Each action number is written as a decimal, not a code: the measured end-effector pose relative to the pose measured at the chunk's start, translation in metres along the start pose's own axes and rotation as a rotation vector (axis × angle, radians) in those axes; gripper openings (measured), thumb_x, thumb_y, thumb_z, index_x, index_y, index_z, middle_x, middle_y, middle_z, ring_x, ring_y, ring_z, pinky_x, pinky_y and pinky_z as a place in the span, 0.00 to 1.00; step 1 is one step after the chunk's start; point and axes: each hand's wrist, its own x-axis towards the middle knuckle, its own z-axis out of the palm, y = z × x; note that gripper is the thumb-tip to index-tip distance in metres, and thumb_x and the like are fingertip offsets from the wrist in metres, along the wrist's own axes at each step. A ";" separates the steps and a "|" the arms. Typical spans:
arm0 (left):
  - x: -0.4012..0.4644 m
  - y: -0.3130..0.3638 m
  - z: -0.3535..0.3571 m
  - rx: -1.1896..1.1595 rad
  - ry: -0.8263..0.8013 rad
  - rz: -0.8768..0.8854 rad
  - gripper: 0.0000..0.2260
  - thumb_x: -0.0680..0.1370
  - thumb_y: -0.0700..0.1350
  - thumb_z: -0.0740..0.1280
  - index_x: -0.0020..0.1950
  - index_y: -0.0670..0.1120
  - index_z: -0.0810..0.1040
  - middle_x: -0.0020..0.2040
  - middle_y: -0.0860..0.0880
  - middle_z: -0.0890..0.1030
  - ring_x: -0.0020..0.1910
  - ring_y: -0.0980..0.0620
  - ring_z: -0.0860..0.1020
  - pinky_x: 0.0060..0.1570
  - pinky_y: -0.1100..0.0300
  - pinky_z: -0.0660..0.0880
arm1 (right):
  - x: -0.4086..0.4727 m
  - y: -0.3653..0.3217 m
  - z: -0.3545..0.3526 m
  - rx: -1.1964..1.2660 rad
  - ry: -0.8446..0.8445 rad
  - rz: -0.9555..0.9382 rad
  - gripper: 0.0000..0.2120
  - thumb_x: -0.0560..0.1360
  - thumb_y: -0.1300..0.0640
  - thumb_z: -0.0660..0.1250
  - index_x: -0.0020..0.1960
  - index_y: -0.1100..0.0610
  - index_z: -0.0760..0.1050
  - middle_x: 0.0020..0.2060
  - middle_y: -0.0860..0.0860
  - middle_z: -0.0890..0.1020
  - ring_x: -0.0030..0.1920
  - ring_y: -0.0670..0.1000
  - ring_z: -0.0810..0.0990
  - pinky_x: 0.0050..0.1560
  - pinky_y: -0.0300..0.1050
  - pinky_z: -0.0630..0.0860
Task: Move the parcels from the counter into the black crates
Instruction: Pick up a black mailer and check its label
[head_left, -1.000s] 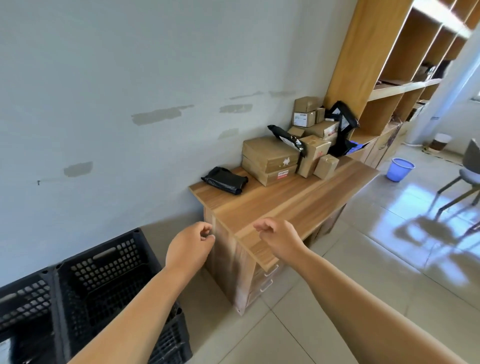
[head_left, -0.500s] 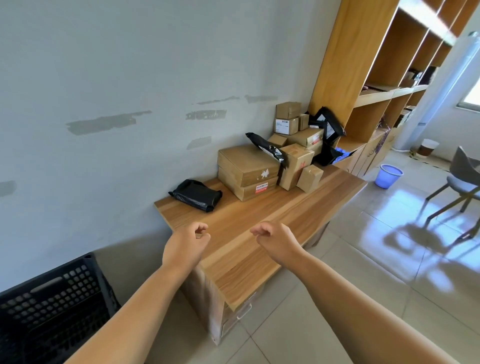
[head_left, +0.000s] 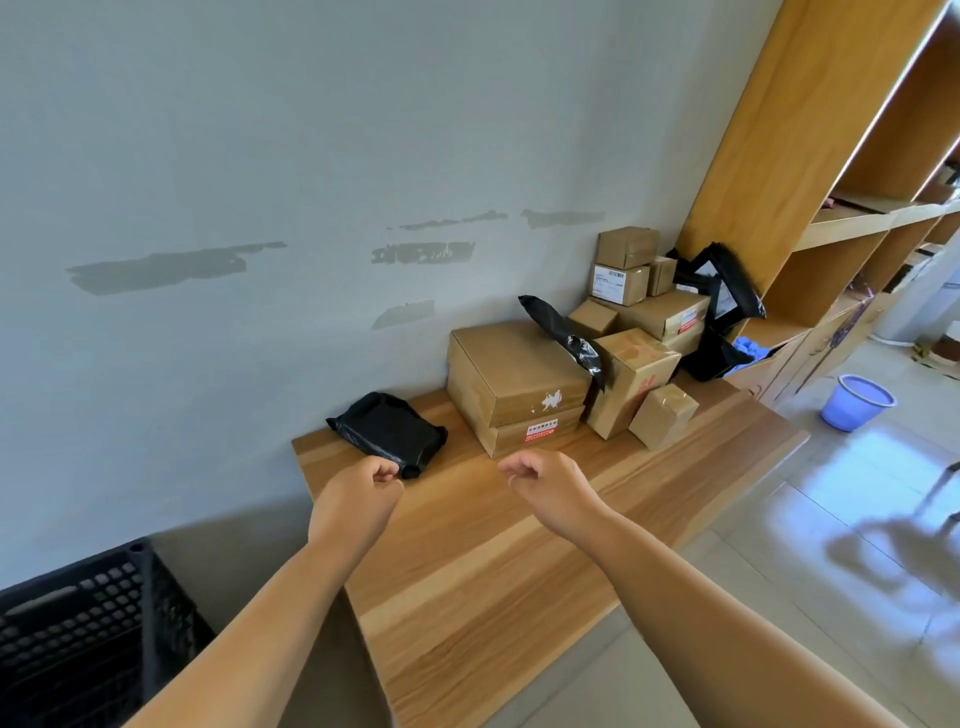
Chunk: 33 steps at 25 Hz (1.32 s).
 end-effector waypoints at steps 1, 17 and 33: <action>0.007 0.001 0.004 -0.002 0.002 -0.024 0.14 0.77 0.47 0.63 0.61 0.52 0.77 0.51 0.56 0.78 0.48 0.56 0.77 0.45 0.59 0.74 | 0.013 0.002 -0.003 -0.006 -0.011 -0.005 0.14 0.78 0.59 0.60 0.61 0.48 0.77 0.56 0.45 0.80 0.51 0.46 0.80 0.50 0.41 0.77; 0.121 0.024 0.119 -0.006 0.215 -0.624 0.15 0.77 0.45 0.61 0.63 0.54 0.75 0.52 0.60 0.77 0.38 0.56 0.80 0.35 0.60 0.76 | 0.271 0.057 0.002 -0.169 -0.564 -0.257 0.13 0.77 0.60 0.61 0.57 0.49 0.79 0.49 0.44 0.79 0.39 0.43 0.77 0.36 0.36 0.72; 0.233 -0.047 0.151 0.011 0.179 -0.701 0.15 0.78 0.42 0.62 0.64 0.48 0.73 0.56 0.50 0.79 0.48 0.51 0.78 0.43 0.56 0.75 | 0.377 0.048 0.124 -0.098 -0.654 -0.258 0.23 0.79 0.64 0.59 0.73 0.54 0.64 0.74 0.49 0.63 0.73 0.48 0.62 0.62 0.34 0.60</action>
